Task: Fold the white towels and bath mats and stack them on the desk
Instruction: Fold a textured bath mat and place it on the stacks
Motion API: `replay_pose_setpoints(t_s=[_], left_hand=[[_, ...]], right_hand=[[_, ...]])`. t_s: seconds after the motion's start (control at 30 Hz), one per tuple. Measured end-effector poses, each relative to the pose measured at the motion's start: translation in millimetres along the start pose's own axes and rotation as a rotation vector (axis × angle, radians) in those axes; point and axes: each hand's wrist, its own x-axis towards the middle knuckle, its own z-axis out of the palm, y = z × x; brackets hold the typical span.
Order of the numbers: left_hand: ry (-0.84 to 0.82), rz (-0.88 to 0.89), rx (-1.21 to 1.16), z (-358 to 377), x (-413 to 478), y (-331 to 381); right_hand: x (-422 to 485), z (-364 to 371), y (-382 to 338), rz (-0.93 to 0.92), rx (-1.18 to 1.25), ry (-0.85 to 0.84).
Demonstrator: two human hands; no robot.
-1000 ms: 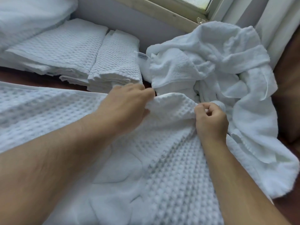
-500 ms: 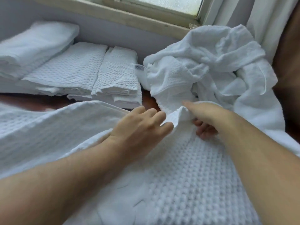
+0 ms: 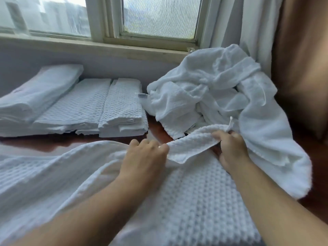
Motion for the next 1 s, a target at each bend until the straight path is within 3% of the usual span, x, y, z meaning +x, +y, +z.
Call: replay_pose_setpoints(t_s=[0.1,0.3,0.53,0.77,0.87,1.0], left_hand=[[0.027,-0.225,-0.099,5,-14,13],[0.145,-0.143,-0.257,6,-30,14],[0.225,-0.138,-0.186,19,-1,-2],[0.246,-0.109,-0.166,29,25,-27],[0.225,-0.086,-0.151,30,27,-28],[0.117,-0.119,0.032,24,30,-17]], right_hand=[[0,-10,-5,0.122,0.083,0.015],[9,-18,-14,0.192,-0.031,0.031],[16,11,-15,0.203,0.005,0.137],[20,36,-2,-0.125,-0.303,0.329],[29,41,-6,-0.151,-0.449,0.284],[40,30,-32,0.075,-0.596,0.05]])
